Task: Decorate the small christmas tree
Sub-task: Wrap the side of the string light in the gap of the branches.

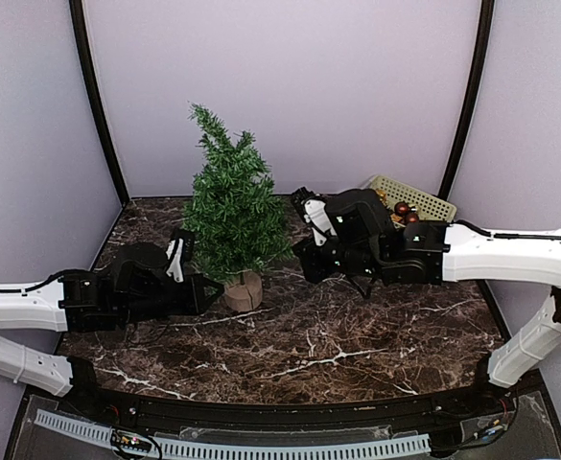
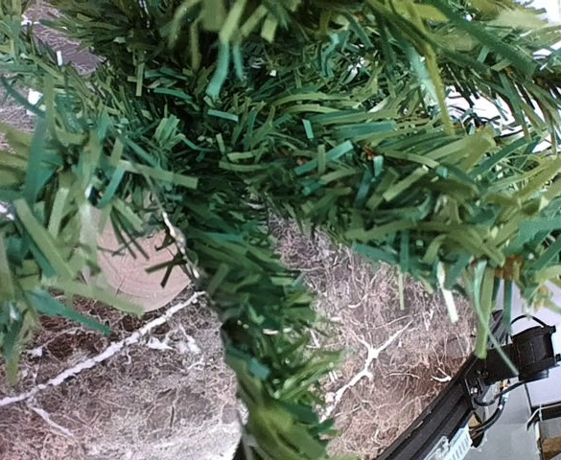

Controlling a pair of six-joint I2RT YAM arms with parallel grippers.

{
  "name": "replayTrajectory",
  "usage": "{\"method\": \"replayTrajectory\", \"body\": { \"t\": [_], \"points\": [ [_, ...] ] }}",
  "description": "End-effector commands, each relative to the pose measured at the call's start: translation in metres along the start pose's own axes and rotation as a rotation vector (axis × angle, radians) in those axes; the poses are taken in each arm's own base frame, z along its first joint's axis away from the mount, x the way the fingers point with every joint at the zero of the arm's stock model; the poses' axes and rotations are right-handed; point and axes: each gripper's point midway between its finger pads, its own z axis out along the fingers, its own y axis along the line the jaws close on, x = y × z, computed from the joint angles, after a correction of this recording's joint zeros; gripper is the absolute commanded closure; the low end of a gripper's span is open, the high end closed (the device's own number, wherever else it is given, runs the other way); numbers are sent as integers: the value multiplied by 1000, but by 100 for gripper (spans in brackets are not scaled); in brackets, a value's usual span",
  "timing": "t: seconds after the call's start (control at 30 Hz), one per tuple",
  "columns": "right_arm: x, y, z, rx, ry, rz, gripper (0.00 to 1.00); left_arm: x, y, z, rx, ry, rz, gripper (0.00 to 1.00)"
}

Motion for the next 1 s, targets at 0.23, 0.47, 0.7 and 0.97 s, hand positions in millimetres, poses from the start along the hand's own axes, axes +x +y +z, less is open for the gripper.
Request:
{"method": "replayTrajectory", "body": {
  "t": [0.23,0.47,0.7,0.97],
  "points": [
    [-25,-9,9,-24,-27,-78,100,-2,7,-8,-20,-22,6,100],
    [-25,-7,22,-122,-27,-72,100,-3,8,-9,-37,-15,26,100],
    [-14,2,37,-274,-45,-41,100,-3,7,-6,-41,-7,39,100],
    [4,4,58,-326,-45,-11,100,-6,7,-4,-55,-15,52,100]
  ]
}}
